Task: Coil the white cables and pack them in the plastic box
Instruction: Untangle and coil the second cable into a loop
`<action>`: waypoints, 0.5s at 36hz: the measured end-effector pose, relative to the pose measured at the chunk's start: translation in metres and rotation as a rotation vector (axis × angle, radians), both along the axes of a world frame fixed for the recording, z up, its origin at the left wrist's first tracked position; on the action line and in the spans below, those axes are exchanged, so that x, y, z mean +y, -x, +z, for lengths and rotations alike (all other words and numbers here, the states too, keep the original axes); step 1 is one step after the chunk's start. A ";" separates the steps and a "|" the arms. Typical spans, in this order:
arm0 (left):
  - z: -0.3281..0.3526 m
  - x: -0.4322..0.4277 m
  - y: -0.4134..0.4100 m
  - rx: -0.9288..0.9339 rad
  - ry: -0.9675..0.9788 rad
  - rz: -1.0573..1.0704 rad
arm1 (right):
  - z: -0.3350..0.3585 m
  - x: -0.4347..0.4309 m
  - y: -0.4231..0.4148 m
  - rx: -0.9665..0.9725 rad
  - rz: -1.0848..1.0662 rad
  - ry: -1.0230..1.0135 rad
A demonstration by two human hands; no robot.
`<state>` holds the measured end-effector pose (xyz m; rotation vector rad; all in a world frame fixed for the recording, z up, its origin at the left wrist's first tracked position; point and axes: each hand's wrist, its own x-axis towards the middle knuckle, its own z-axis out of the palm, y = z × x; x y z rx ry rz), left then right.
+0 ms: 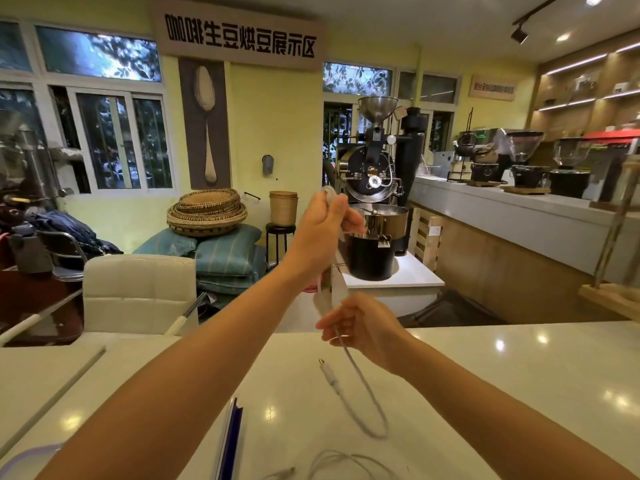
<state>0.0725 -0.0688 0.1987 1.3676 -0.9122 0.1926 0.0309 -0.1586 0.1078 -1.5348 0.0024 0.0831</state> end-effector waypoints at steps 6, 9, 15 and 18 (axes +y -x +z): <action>-0.010 0.023 -0.029 -0.047 -0.098 0.172 | 0.006 -0.018 0.017 -0.211 0.166 -0.098; -0.021 0.029 -0.038 -0.059 -0.154 0.214 | 0.019 -0.026 0.024 -0.342 0.259 -0.147; -0.048 0.027 -0.033 -0.029 -0.309 0.173 | 0.056 -0.033 0.029 -0.486 0.309 -0.091; -0.058 0.024 -0.024 0.011 -0.363 0.109 | 0.071 -0.033 0.027 -0.486 0.216 -0.052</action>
